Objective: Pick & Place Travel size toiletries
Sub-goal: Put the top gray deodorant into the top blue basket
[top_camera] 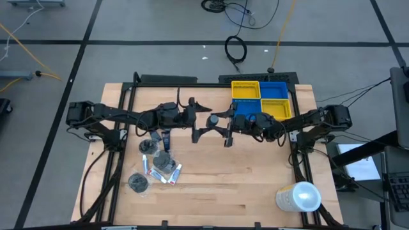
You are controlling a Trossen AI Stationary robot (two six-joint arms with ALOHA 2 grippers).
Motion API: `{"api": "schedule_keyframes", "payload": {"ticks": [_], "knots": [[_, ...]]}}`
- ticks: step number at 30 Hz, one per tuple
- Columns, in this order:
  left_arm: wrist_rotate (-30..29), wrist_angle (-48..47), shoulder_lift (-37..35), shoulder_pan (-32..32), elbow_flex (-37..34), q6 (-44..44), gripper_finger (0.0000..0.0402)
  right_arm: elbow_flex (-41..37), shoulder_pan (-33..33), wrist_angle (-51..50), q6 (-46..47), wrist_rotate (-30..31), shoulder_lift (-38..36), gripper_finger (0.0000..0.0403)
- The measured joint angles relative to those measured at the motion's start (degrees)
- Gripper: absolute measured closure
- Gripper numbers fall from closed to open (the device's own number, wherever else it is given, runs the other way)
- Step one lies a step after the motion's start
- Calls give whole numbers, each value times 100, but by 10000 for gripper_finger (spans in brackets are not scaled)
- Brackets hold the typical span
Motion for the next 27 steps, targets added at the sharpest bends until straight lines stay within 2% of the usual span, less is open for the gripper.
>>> {"api": "schedule_keyframes", "payload": {"ticks": [2, 9, 17, 27], "knots": [[-84, -2, 0, -1, 0, 37, 15, 0, 0, -10, 0, 0, 0, 206], [-135, -211, -4, -2, 0, 72, 66, 1, -68, -399, -22, 32, -168, 206], [-172, -494, -5, 0, 0, 52, 95, -220, -360, -1381, 111, 33, -929, 206], [-176, -480, -5, 0, 0, 52, 85, -564, -759, -3151, 109, 1444, -2038, 206]]}}
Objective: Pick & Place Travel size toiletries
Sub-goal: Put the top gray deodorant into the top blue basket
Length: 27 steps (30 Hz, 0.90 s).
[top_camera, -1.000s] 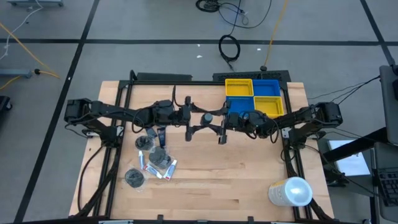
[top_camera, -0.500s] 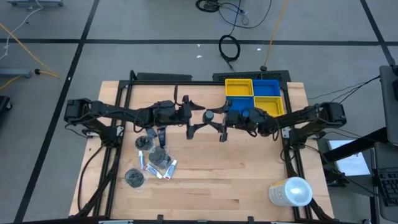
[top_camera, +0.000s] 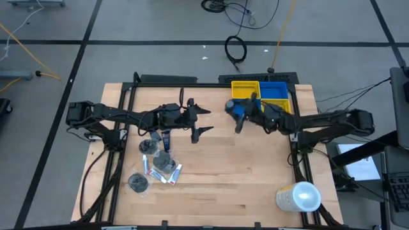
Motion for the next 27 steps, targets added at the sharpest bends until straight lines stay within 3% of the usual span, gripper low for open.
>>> {"api": "schedule_keyframes", "payload": {"ticks": [10, 27], "knots": [[0, 129, 0, 0, 0, -143, 94, -89, -1005, -1254, 90, 1422, -427, 206], [-2, 176, 0, 0, 0, -155, 98, -92, -3004, -1984, 311, 1450, -410, 206]]}}
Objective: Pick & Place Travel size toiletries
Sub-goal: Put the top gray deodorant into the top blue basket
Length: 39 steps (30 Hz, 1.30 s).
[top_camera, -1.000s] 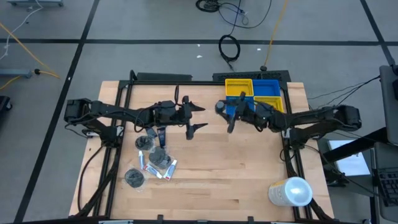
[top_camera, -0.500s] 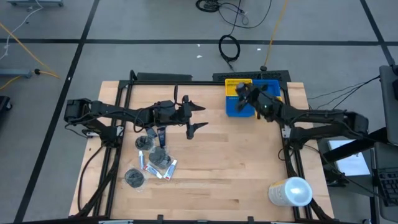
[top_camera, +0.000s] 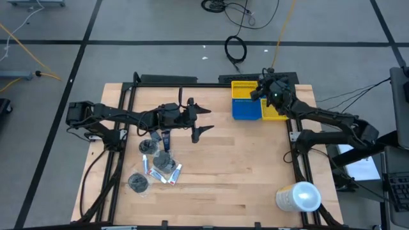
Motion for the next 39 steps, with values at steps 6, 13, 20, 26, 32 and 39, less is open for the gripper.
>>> {"api": "schedule_keyframes", "payload": {"ticks": [6, 13, 20, 26, 32, 39], "knots": [[0, 0, 0, 0, 0, 0, 101, 0, -401, -385, -3, 2, 2, 206], [-2, 0, 2, 0, 0, 3, 95, -505, -700, -59, -13, 1, 4, 206], [-2, 75, 4, 0, 0, 7, 107, -1045, -946, 748, -177, 175, 4, 206], [-4, 149, 4, 0, 0, 63, 103, -1152, -1003, 772, -319, 156, 4, 206], [-4, 162, 4, 0, 0, 60, 103, -1156, -1003, 771, -331, 129, 4, 206], [-4, 164, 4, 0, 0, 46, 112, -1156, -1003, 776, -330, 127, 238, 206]]}}
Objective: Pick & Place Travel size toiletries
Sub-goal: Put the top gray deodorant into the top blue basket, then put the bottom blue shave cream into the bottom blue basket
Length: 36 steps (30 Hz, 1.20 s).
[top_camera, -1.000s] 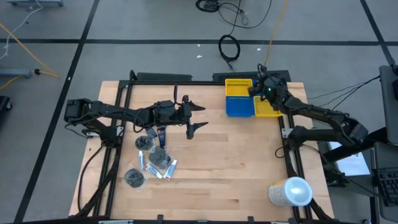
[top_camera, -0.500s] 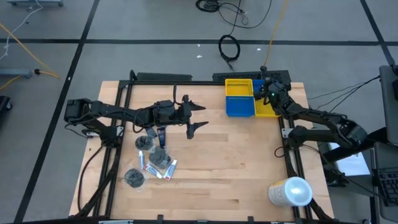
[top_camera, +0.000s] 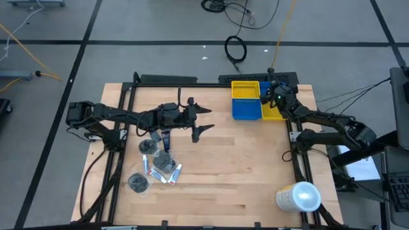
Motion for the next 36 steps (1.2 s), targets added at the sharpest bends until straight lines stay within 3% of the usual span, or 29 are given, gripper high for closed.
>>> {"api": "schedule_keyframes", "payload": {"ticks": [7, 12, 21, 30, 36], "knots": [[2, -2, 0, 0, 0, 2, 108, 0, -15, 584, -26, 9, 630, 205], [2, -2, 0, 0, 0, -4, 114, 0, -150, 769, 2, 17, 987, 179], [2, 0, 0, 0, 0, -17, 106, 0, -227, 766, -88, -256, 1205, 193], [2, -2, 0, 0, 0, -20, 116, 0, -227, 897, -170, -452, 1200, 123], [2, -2, 0, 0, 0, -20, 111, 0, -227, 896, -170, -452, 1200, 103]]}}
